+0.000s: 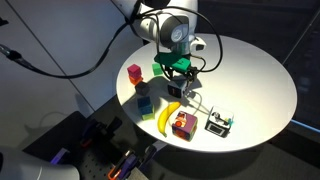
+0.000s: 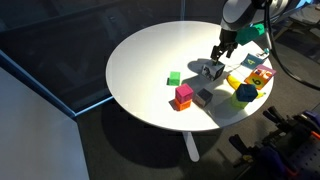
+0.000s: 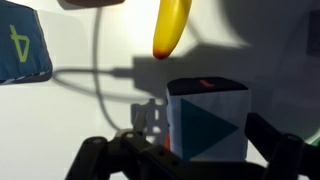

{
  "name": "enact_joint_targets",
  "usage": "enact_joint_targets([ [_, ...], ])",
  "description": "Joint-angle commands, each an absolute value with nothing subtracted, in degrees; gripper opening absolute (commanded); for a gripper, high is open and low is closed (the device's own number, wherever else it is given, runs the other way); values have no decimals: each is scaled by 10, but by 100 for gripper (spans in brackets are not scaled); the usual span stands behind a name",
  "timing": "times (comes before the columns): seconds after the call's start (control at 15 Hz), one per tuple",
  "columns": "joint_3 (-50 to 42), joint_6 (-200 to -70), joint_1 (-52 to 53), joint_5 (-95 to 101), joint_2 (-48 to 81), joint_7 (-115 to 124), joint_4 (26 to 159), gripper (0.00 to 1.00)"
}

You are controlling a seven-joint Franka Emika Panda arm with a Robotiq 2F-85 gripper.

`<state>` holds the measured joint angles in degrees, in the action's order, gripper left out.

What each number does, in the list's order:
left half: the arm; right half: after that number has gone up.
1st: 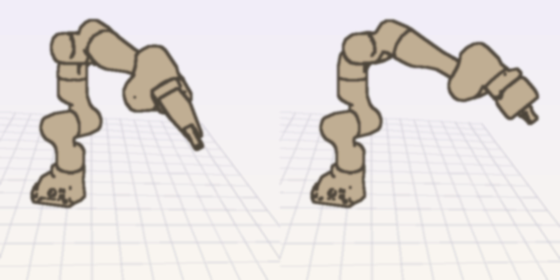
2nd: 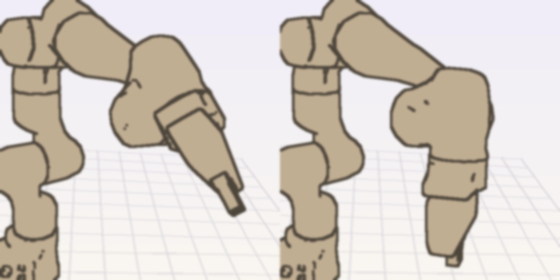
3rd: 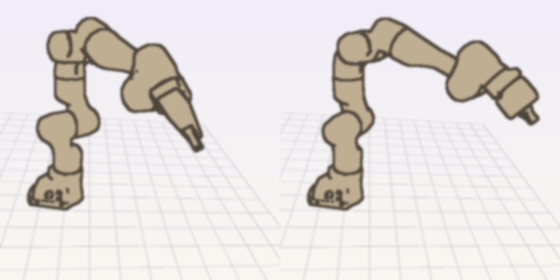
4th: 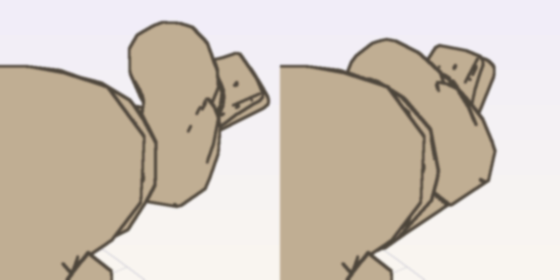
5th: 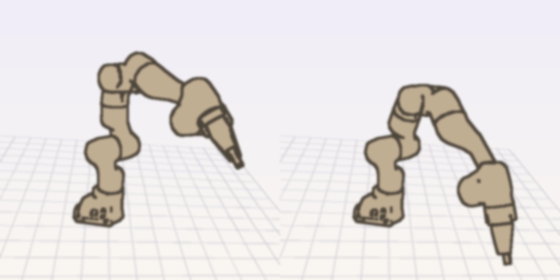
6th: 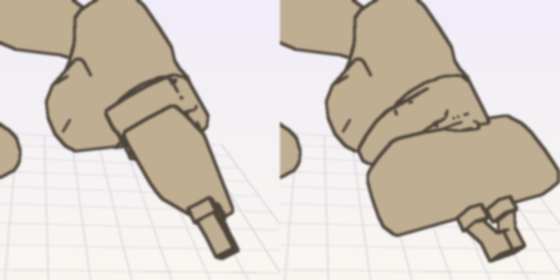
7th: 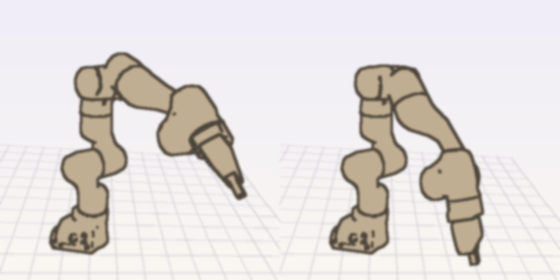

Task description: Pick up the square toy on the left and put it on top of the stack.

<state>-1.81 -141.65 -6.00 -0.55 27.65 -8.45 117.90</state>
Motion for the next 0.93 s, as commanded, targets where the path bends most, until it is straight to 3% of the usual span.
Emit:
enact_joint_targets([
  [0.0, -8, -1426, -66, -11, 290, -100, 1162, 100],
  [0.87, -4, -1436, -60, -2, 317, -94, 1147, 100],
])
